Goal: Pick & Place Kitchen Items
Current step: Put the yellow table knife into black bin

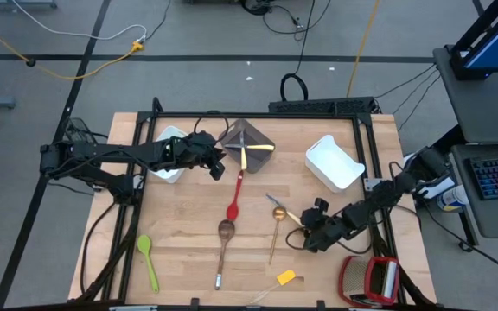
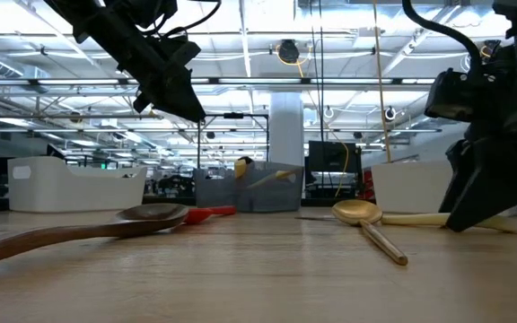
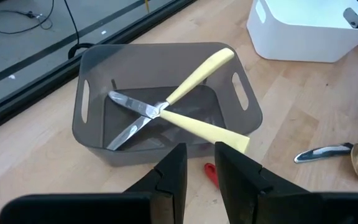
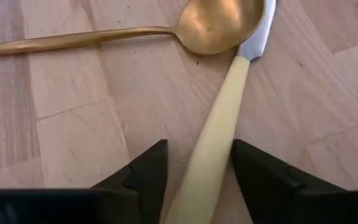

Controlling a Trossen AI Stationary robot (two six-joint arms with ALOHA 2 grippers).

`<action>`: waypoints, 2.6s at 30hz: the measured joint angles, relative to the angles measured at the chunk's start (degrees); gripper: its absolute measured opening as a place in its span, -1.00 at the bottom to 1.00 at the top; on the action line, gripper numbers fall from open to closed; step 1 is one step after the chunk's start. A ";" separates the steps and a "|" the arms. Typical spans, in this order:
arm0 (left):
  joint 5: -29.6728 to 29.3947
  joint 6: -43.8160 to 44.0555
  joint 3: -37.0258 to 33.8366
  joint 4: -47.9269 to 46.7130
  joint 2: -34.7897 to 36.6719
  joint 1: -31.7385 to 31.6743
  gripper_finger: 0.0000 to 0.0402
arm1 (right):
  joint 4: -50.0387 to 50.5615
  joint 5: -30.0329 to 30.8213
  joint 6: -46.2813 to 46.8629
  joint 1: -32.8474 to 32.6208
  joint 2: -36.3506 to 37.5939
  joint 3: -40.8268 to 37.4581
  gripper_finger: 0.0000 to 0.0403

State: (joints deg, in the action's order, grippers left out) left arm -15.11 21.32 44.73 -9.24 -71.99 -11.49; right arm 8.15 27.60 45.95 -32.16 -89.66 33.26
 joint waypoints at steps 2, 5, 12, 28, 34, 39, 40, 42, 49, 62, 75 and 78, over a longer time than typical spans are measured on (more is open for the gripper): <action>0.00 0.00 0.00 -0.02 0.00 0.00 -0.57 | 1.19 -0.67 0.73 0.57 -0.04 -0.09 -0.34; 0.00 -0.02 0.00 -0.02 -0.02 0.00 -0.57 | 1.65 -0.69 2.53 1.40 -0.01 -0.70 -0.57; -0.01 -1.46 0.00 -0.02 -0.01 0.00 -0.57 | 3.75 -1.70 2.88 4.45 0.37 -1.36 -0.67; -0.02 -3.89 0.00 0.37 0.00 0.00 -0.57 | 19.81 4.39 -15.28 17.47 15.02 5.90 -0.67; -0.02 -5.13 0.00 0.39 -0.01 0.01 -0.57 | 21.48 4.25 -30.47 24.34 15.36 15.07 -0.67; -0.02 -5.76 0.00 0.39 -0.02 0.02 -0.57 | 20.41 3.84 -41.84 30.23 12.80 22.70 -0.67; -0.02 -6.16 0.00 0.39 0.00 0.00 -0.57 | 20.09 3.49 -43.36 31.33 11.95 24.06 -0.67; -0.02 -6.29 0.00 0.39 0.00 0.00 -0.57 | 19.49 0.73 -46.68 33.34 9.85 26.68 -0.67; -0.02 -6.38 0.00 0.46 -0.01 0.00 -0.57 | 28.88 -1.75 -51.51 38.06 -2.58 40.48 -0.67; -0.04 -7.40 0.00 0.50 0.00 0.01 -0.57 | 33.76 -13.30 -53.85 48.23 -14.78 51.69 -0.62; -0.04 -9.12 0.00 0.48 -0.02 0.00 -0.57 | 29.28 -18.71 -54.19 51.05 -16.18 51.64 -0.59; -0.04 -9.20 0.00 0.48 -0.02 0.00 -0.57 | 28.97 -18.90 -54.20 51.01 -16.04 51.60 -0.59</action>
State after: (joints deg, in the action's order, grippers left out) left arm -15.16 12.12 44.73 -8.75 -72.00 -11.49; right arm 37.12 8.70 -8.25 18.85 -105.70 84.85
